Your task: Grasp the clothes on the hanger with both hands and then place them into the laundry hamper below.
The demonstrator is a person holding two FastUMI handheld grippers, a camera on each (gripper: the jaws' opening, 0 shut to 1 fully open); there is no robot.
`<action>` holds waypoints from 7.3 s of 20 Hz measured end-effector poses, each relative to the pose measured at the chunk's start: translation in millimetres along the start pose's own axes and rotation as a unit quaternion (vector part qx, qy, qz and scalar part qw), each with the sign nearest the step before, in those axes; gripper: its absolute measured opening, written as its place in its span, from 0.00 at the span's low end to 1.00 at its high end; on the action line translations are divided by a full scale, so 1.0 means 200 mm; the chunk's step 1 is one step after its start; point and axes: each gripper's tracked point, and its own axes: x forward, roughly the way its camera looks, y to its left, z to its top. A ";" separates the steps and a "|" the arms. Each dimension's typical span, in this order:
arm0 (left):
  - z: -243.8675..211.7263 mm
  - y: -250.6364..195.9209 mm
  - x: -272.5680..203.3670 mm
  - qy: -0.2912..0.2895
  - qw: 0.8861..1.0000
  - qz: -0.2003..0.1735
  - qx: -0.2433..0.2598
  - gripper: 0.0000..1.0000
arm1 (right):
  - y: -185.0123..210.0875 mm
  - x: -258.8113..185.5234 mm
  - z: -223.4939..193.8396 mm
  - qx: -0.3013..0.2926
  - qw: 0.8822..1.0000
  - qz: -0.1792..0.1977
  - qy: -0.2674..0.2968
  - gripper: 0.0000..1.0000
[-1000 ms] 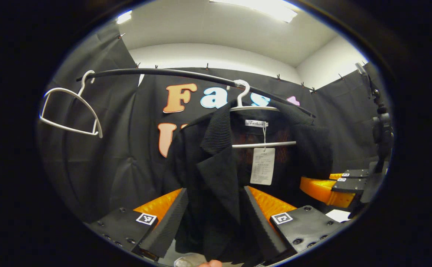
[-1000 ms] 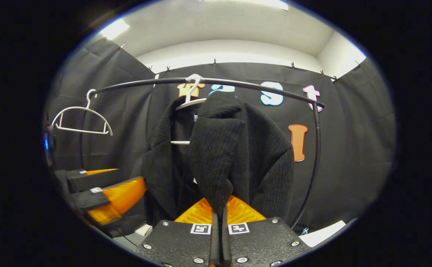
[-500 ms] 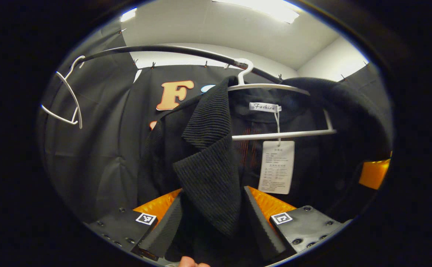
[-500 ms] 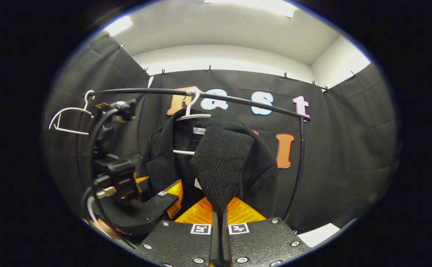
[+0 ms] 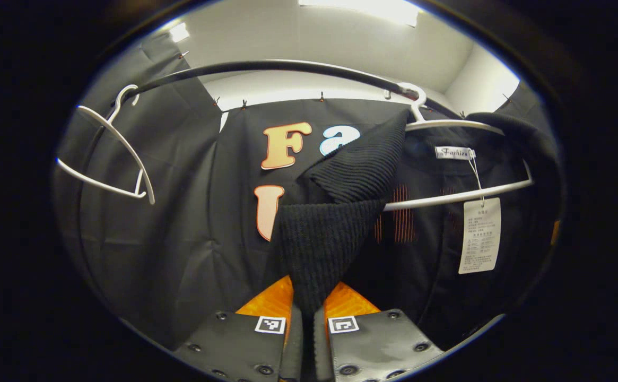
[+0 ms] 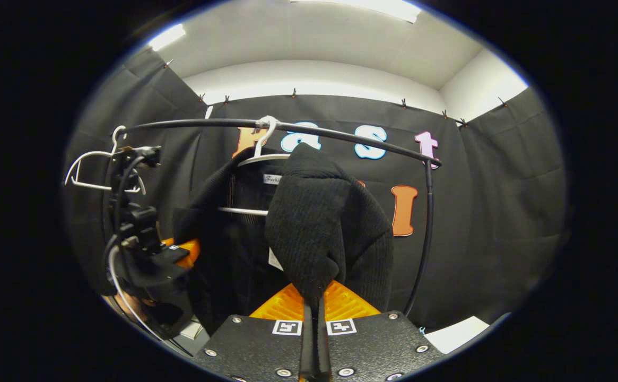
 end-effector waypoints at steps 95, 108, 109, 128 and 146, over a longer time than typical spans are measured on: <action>-2.04 0.25 -1.08 0.511 0.858 0.015 0.038 0.10 | 0.75 -0.24 -2.16 0.005 0.905 0.177 0.387 0.07; -2.24 0.41 -1.27 0.567 0.821 0.030 0.061 0.99 | 0.79 -0.44 -2.38 0.005 0.873 0.187 0.451 0.68; -2.23 0.41 -1.28 0.566 0.822 0.031 0.060 0.99 | 0.78 -0.46 -2.41 0.008 0.868 0.185 0.462 0.81; -1.33 0.43 -1.15 0.403 0.914 0.050 0.010 0.99 | 0.33 -0.54 -1.79 0.042 0.925 0.099 0.365 0.94; -0.01 0.41 -0.71 0.144 0.988 0.056 -0.009 0.94 | 0.05 -0.26 -0.21 0.053 0.995 0.054 0.068 0.93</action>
